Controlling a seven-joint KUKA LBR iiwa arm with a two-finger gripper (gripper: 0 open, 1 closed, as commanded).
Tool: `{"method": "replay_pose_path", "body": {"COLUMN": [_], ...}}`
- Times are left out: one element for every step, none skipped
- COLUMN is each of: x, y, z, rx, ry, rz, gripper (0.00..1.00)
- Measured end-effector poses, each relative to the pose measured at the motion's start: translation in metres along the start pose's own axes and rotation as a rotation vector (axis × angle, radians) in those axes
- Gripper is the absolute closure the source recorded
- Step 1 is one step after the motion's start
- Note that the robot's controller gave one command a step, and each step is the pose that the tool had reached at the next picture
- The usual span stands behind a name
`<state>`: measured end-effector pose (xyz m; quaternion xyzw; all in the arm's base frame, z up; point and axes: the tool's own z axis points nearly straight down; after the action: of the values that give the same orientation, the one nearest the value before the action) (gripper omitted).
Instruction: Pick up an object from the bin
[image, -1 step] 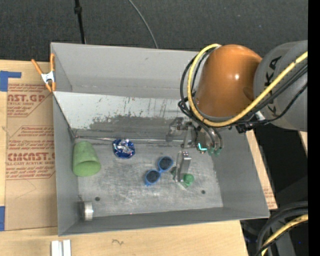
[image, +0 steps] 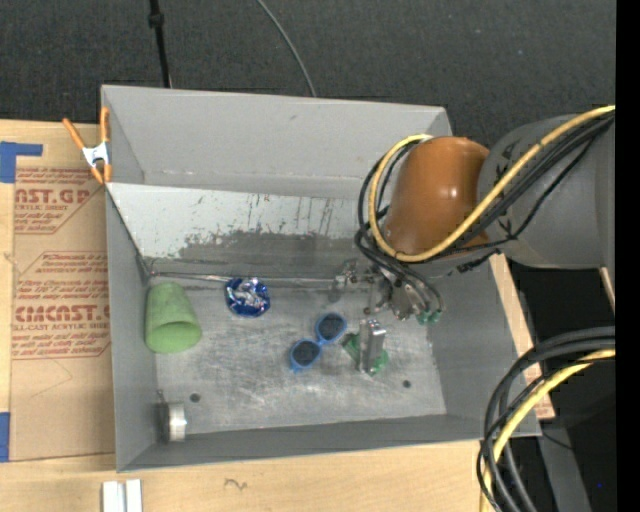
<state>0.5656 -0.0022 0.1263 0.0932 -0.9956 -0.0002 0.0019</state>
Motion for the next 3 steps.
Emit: {"method": "replay_pose_path", "body": {"x": [-0.001,0.037,0.038], "y": [0.001,-0.005,-0.005], "z": [-0.004,-0.148,-0.143], "rx": [0.0,0.004,0.001], "ry": [-0.005,-0.013,-0.007], "rz": [0.0,-0.147,-0.147], "gripper": [1.0,1.0,0.0]}}
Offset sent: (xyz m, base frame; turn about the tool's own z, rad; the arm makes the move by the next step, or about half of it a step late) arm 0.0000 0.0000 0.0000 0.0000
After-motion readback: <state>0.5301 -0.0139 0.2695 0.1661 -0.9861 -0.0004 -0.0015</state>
